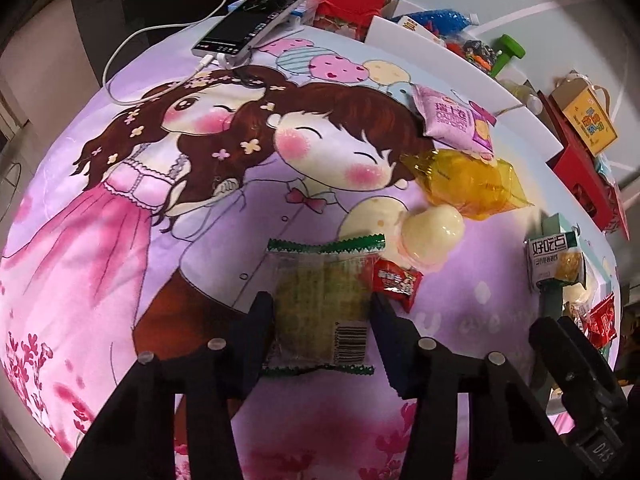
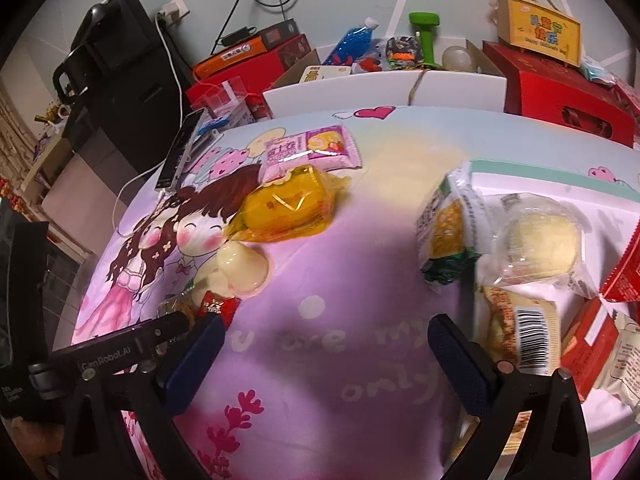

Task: Organize snacks
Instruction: 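Grasp the clear green-trimmed pastry bag with the left tool while the right tool grasps the red candy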

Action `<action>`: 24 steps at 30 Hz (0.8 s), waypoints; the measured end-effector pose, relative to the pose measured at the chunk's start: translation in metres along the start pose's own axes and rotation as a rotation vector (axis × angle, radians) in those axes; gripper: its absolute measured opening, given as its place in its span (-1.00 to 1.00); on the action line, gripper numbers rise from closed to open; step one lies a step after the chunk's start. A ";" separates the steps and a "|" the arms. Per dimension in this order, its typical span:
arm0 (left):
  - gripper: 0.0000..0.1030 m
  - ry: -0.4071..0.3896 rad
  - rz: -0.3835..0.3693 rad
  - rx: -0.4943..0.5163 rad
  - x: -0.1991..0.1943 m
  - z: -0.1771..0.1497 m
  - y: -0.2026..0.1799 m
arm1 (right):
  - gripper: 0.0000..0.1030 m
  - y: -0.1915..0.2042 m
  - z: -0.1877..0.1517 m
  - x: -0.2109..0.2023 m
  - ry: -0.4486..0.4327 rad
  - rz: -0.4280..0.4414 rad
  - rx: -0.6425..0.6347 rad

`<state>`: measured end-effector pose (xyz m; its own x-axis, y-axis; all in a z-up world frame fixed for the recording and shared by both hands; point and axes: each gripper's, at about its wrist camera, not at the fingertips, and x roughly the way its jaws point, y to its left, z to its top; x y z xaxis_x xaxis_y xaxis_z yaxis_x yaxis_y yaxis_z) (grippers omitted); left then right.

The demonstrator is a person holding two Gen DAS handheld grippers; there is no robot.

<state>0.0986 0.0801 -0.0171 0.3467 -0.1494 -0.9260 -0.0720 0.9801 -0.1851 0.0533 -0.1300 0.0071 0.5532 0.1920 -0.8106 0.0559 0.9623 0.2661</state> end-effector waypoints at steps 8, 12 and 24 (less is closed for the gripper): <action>0.00 -0.012 0.031 -0.076 -0.004 0.005 0.030 | 0.94 0.029 -0.005 0.016 0.022 -0.007 -0.082; 0.00 -0.018 0.024 -0.127 -0.006 0.007 0.046 | 0.72 0.046 -0.007 0.027 0.038 -0.009 -0.115; 0.00 -0.023 -0.007 -0.189 -0.005 0.011 0.066 | 0.59 0.093 -0.007 0.060 0.048 -0.030 -0.204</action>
<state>0.1023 0.1464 -0.0212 0.3688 -0.1509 -0.9172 -0.2434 0.9366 -0.2520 0.0863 -0.0272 -0.0206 0.5132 0.1672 -0.8418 -0.1005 0.9858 0.1345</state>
